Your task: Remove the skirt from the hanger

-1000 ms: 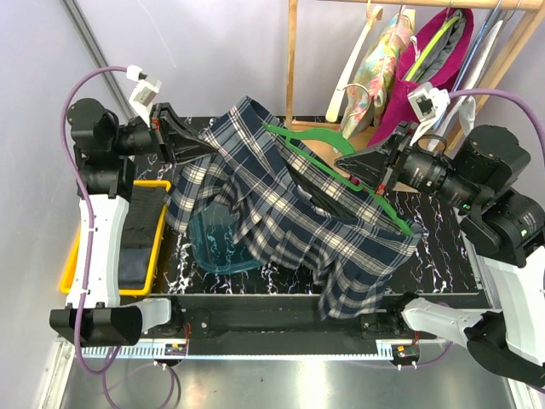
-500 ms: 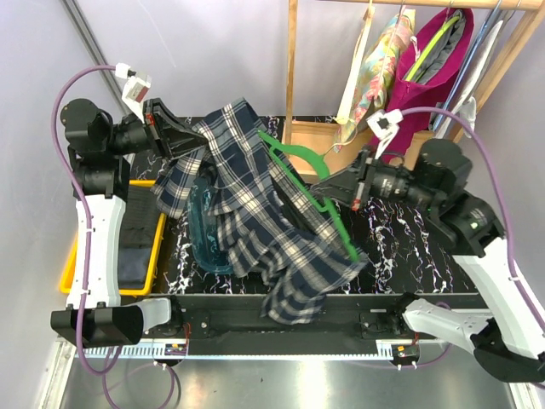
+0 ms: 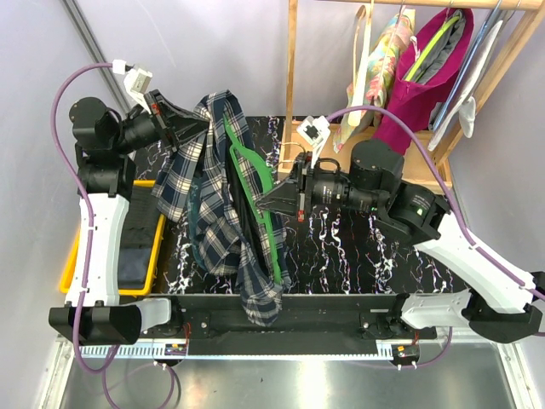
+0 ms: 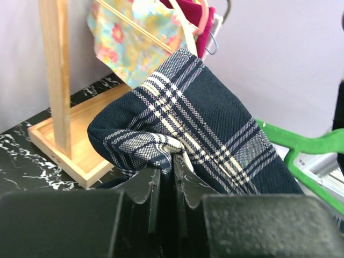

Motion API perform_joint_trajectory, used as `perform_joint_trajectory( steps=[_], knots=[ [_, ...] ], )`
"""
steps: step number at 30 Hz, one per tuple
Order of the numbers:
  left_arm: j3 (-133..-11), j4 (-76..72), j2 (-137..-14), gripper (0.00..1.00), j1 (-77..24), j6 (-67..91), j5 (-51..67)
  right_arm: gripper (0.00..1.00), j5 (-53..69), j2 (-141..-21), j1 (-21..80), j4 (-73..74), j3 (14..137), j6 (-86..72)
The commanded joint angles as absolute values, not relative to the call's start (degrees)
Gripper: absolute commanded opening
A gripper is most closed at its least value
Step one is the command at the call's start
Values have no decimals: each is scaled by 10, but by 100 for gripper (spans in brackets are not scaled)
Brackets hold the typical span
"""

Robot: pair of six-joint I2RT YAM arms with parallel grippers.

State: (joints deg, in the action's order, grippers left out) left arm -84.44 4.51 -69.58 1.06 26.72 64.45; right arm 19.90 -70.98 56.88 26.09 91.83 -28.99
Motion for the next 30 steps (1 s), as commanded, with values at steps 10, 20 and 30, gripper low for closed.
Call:
perform_joint_trajectory(
  steps=[10, 20, 30],
  knots=[
    [-891, 50, -648, 13, -46, 260, 744, 0, -123, -655, 591, 269, 882, -151],
    [-896, 54, -648, 13, -47, 261, 734, 0, -264, -463, 591, 356, 883, -164],
    [-899, 55, -638, 13, -47, 267, 728, 0, -297, -433, 591, 298, 990, -102]
  ],
)
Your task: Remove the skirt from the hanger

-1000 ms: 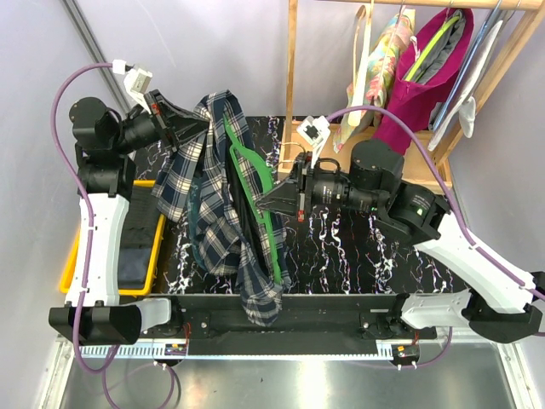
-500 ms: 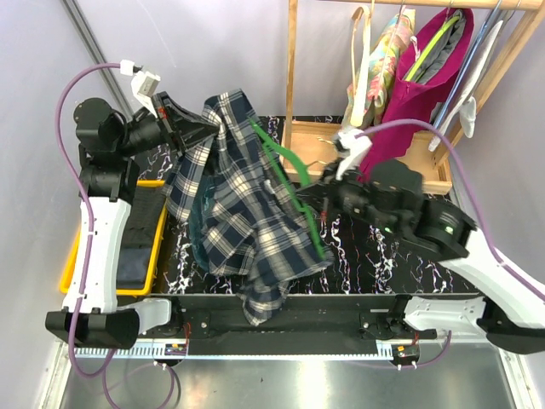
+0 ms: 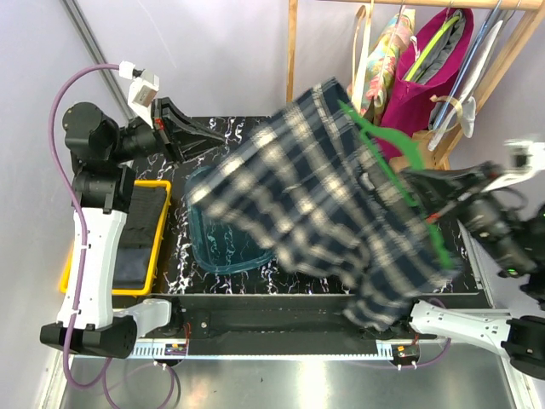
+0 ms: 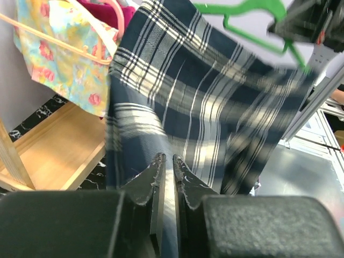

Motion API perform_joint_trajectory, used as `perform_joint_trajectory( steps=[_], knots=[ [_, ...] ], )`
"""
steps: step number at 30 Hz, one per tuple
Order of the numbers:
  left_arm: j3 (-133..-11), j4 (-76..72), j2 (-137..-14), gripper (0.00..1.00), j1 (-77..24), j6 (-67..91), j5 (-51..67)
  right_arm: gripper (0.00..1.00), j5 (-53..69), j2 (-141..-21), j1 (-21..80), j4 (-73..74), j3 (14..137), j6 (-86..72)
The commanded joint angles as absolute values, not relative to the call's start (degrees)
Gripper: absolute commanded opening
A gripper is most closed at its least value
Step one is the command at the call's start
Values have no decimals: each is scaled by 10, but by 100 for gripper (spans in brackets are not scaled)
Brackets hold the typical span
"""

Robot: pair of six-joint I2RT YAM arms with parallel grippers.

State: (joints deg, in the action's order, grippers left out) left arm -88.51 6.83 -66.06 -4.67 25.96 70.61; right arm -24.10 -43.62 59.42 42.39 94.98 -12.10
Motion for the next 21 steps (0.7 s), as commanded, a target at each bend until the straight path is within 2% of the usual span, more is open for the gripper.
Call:
perform_joint_trajectory(
  steps=[1, 5, 6, 7, 8, 18, 21],
  knots=[
    [-896, 63, -632, 13, -47, 258, 727, 0, -292, -433, 591, 289, 992, -101],
    [-861, 66, -615, 16, -48, 253, 722, 0, -250, -474, 591, 272, 995, -118],
    [-855, 67, -613, 24, -51, 251, 715, 0, -235, -488, 591, 279, 998, -125],
    [-850, 66, -612, 82, -51, 250, 714, 0, -207, -518, 590, 287, 1000, -137],
    [-851, 66, -612, 99, -51, 250, 712, 0, -194, -532, 591, 297, 1011, -143],
    [-860, 109, -635, 99, -10, 125, 642, 0, -91, -573, 591, 321, 1035, -176],
    [-853, 86, -661, 99, 16, 131, 685, 0, -72, -579, 591, 326, 1052, -181]
  ],
)
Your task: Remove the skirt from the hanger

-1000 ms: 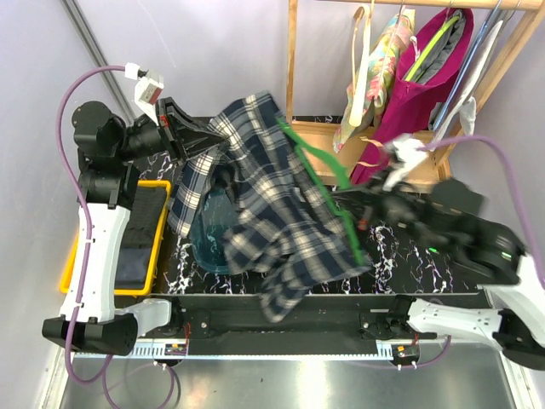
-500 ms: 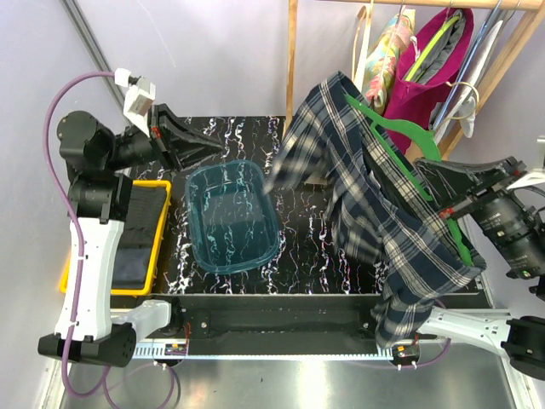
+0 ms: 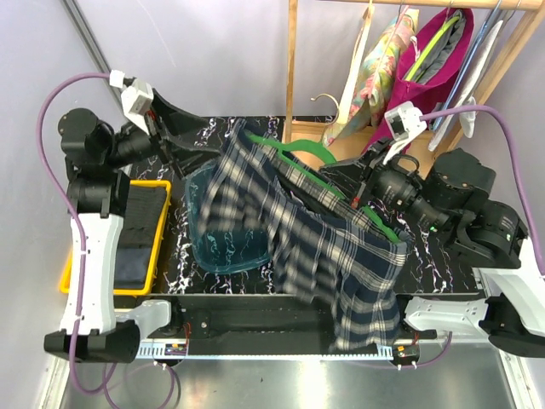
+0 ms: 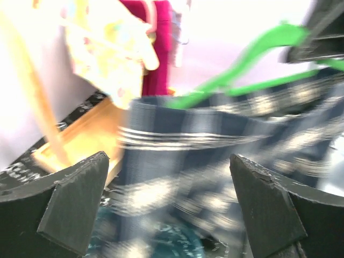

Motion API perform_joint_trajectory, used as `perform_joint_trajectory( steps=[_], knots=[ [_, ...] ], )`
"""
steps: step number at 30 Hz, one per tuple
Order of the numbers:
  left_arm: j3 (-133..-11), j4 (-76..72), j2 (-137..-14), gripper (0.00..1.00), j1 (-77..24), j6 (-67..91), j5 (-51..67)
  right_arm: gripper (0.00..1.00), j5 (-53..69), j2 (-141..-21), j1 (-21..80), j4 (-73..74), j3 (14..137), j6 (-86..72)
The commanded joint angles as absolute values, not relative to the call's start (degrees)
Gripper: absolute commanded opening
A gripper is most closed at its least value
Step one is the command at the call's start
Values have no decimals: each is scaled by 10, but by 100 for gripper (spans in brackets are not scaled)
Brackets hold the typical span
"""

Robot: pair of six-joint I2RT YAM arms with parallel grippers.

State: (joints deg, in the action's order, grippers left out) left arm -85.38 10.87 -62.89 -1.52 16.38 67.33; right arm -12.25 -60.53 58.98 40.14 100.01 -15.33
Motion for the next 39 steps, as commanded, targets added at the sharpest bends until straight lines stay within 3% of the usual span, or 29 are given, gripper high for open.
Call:
perform_joint_trajectory(
  steps=[1, 7, 11, 16, 17, 20, 21, 25, 27, 35, 39],
  knots=[
    [-849, 90, -666, 99, 19, 132, 700, 0, -66, -581, 591, 326, 1056, -183],
    [-795, 100, -675, 99, 22, 151, 802, 0, -31, -590, 591, 310, 1077, -197],
    [-811, 73, -716, 99, 4, 256, 925, 0, -20, -601, 592, 309, 1095, -198],
    [-802, 76, -717, 89, -71, 283, 964, 0, -11, -605, 591, 290, 1087, -199],
    [-804, 76, -715, 70, -79, 278, 964, 0, -11, -605, 591, 290, 1087, -199],
    [-817, 74, -722, 28, -95, 271, 964, 0, -17, -606, 591, 294, 1085, -195],
    [-831, 71, -729, 0, -93, 271, 965, 0, -26, -605, 591, 301, 1085, -190],
    [-854, -10, -737, 0, -48, 338, 965, 0, -74, -585, 590, 342, 1085, -170],
    [-842, -169, -739, 0, -5, 454, 964, 0, -109, -570, 590, 362, 1084, -156],
    [-765, -452, -749, 0, 45, 655, 953, 0, -173, -512, 591, 387, 1102, -129],
    [-704, -740, -761, 0, 44, 877, 939, 0, -196, -488, 591, 341, 1100, -99]
  ],
)
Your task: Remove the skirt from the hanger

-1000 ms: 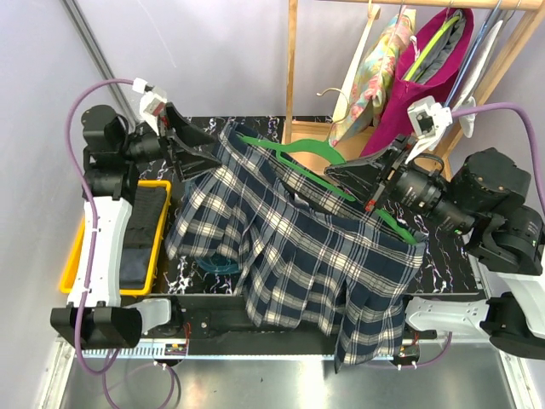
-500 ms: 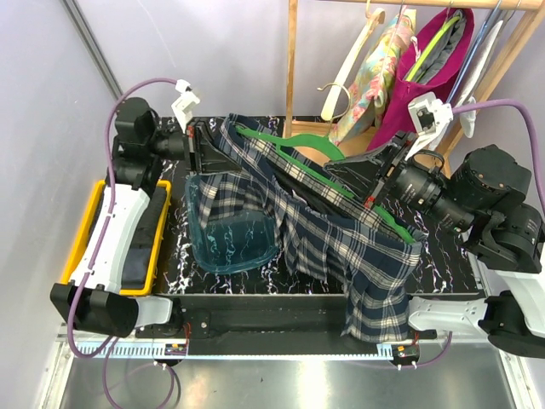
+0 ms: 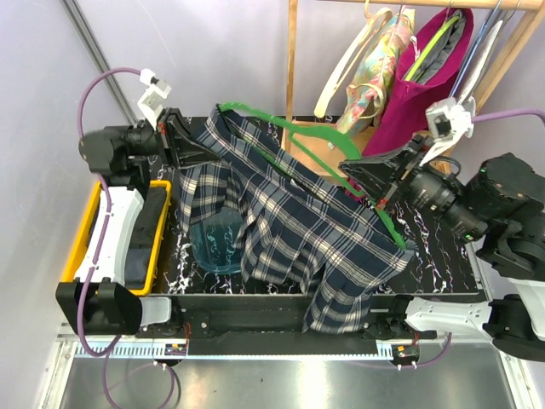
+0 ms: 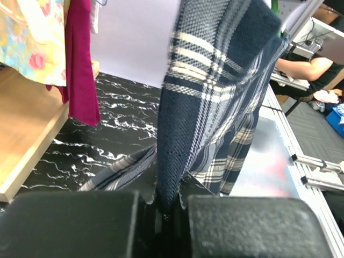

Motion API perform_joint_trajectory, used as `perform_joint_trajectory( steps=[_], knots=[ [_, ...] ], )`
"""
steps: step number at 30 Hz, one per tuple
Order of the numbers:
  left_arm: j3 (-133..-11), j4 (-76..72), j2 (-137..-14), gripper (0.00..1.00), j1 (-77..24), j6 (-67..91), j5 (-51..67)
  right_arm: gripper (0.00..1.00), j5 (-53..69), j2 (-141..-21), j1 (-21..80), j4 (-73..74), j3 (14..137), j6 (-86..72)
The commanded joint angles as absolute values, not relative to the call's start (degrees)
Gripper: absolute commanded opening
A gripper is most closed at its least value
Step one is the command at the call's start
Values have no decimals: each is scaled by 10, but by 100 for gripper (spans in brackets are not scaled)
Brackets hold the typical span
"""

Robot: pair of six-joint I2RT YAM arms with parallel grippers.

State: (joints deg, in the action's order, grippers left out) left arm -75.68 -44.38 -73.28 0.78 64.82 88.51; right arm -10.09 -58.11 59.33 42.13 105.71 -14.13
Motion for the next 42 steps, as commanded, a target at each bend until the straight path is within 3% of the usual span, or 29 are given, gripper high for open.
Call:
perform_joint_trajectory(
  steps=[1, 3, 5, 8, 11, 15, 16, 19, 21, 26, 28, 31, 32, 33, 37, 42],
  knots=[
    [-686, -800, -764, 0, 44, 927, 938, 0, -199, -482, 591, 330, 1098, -92],
    [-616, -953, -771, 0, 33, 1054, 944, 0, -206, -475, 591, 288, 1094, -68],
    [-529, -954, -745, 0, 9, 1051, 953, 0, -202, -468, 591, 240, 1087, -54],
    [-498, -954, -717, 0, -10, 1028, 945, 0, -193, -493, 591, 240, 1099, -47],
    [-576, -954, -739, 0, -9, 1060, 923, 0, -188, -514, 591, 243, 1092, -54],
    [-834, -948, -809, 0, -7, 1136, 881, 0, -212, -518, 591, 235, 1062, -51],
    [-959, -929, -827, 0, -6, 1135, 875, 0, -222, -517, 591, 236, 1053, -47],
    [-1160, -781, -871, 0, -2, 1047, 865, 0, -268, -511, 591, 269, 1038, -24],
    [-1179, -736, -865, 0, 0, 1000, 860, 0, -296, -503, 591, 293, 1021, -15],
    [-1085, -766, -808, 0, 32, 980, 838, 0, -398, -493, 591, 455, 984, -55],
    [-1040, -704, -770, 0, 64, 906, 827, 0, -434, -492, 591, 544, 961, -95],
    [-977, -319, -709, 0, 95, 542, 775, 0, -471, -503, 591, 668, 930, -218],
    [-980, -88, -700, 0, 93, 324, 728, 0, -480, -508, 591, 698, 919, -301],
    [-970, -28, -691, 0, 87, 256, 700, 0, -483, -519, 591, 727, 890, -348],
    [-902, 27, -671, 0, 69, 158, 615, 0, -420, -574, 589, 825, 779, -576],
    [-949, 103, -707, 0, 73, 69, 531, 0, -360, -682, 576, 793, 683, -628]
  ],
)
